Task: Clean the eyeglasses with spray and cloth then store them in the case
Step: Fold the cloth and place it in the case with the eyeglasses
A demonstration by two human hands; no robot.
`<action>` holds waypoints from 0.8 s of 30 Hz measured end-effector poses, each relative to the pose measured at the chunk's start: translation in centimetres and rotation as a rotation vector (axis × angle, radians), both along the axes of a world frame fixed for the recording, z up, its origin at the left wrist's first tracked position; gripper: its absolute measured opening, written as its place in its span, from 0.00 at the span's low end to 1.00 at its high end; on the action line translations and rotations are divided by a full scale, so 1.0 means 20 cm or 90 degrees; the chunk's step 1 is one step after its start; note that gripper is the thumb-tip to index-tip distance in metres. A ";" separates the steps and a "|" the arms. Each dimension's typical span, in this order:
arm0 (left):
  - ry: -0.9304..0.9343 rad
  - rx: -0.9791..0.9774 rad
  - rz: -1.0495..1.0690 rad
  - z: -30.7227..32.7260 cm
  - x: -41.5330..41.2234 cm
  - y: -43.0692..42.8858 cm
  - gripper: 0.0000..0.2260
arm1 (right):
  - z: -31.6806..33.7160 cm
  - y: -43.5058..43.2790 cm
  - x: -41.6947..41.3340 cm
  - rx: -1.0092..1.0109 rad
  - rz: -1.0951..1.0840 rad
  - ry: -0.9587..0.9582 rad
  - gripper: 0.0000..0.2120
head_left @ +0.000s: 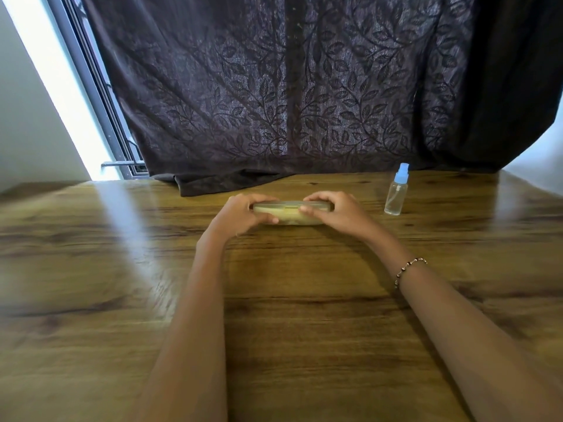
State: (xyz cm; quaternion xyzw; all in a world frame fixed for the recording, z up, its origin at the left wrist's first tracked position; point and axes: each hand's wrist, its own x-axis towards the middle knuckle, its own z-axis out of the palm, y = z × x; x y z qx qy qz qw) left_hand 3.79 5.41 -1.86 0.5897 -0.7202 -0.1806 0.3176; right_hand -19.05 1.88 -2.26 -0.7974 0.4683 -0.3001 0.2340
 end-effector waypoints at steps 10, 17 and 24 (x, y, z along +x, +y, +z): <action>0.098 -0.038 -0.027 0.03 -0.05 0.01 0.31 | 0.05 -0.04 -0.08 0.160 0.013 -0.241 0.16; 0.080 -0.058 0.027 0.00 -0.16 -0.04 0.27 | 0.08 -0.08 -0.21 0.044 -0.014 -0.166 0.24; -0.008 -0.057 0.063 -0.07 -0.33 -0.12 0.28 | 0.04 -0.10 -0.31 0.046 -0.049 -0.083 0.26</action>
